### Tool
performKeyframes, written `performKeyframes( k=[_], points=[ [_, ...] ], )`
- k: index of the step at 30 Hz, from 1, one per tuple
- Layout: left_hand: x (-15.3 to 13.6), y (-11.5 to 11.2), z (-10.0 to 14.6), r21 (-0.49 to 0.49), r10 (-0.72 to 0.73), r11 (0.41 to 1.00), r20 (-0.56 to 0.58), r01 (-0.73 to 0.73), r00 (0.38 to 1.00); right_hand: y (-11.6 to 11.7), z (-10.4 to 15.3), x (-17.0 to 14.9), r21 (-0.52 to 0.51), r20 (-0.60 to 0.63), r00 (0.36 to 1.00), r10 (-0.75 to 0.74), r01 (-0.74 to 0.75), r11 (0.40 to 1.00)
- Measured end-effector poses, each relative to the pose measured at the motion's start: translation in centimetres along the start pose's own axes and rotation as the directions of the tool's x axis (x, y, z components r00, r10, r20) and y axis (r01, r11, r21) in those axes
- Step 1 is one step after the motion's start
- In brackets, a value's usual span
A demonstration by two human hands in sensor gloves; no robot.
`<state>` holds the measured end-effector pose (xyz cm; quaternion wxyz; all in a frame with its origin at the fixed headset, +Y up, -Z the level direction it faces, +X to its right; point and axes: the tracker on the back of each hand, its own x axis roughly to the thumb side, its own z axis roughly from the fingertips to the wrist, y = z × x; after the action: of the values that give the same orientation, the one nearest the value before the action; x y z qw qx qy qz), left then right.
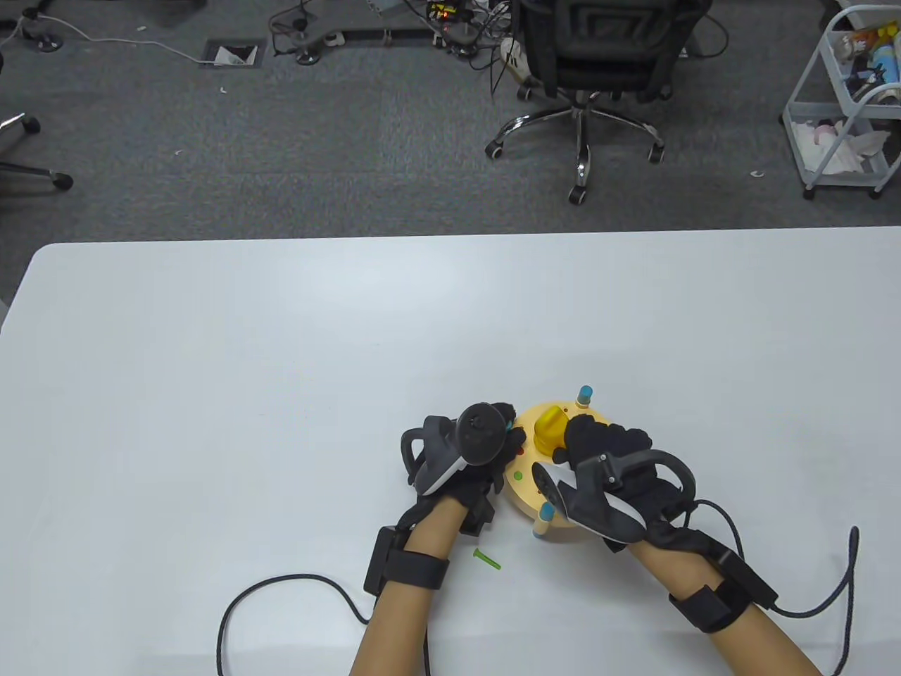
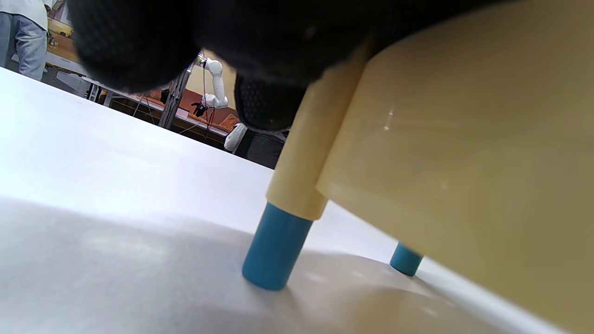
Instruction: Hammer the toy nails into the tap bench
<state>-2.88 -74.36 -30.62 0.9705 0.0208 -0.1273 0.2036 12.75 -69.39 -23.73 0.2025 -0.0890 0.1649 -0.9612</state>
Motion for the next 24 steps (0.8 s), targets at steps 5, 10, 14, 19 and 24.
performKeyframes(
  k=[5, 10, 14, 19, 24],
  points=[
    [0.0, -0.1, 0.1, 0.001, 0.0, 1.0, -0.007, 0.0, 1.0, -0.1, 0.0, 0.0, 0.078, 0.0, 1.0, -0.011, 0.011, 0.997],
    [-0.5, 2.4, 0.8, -0.035, -0.104, 0.994, -0.029, 0.103, 0.994, -1.8, 2.8, -3.4, -0.229, -0.076, 0.962, -0.261, 0.238, 0.944],
    [-0.2, 6.7, 3.5, 0.146, -0.136, 0.981, 0.025, 0.131, 0.99, -1.3, 5.1, -5.9, -0.298, -0.062, 0.941, -0.332, 0.3, 0.906],
    [0.6, 6.1, 8.2, -0.12, -0.243, 0.948, 0.327, 0.295, 0.913, 1.3, 7.6, -9.5, -0.301, -0.069, 0.922, -0.38, 0.344, 0.889],
    [0.3, 1.7, 11.1, -0.214, -0.329, 0.867, 0.434, 0.451, 0.839, 2.8, 7.8, -10.8, -0.26, -0.102, 0.905, -0.414, 0.378, 0.889]
  ],
)
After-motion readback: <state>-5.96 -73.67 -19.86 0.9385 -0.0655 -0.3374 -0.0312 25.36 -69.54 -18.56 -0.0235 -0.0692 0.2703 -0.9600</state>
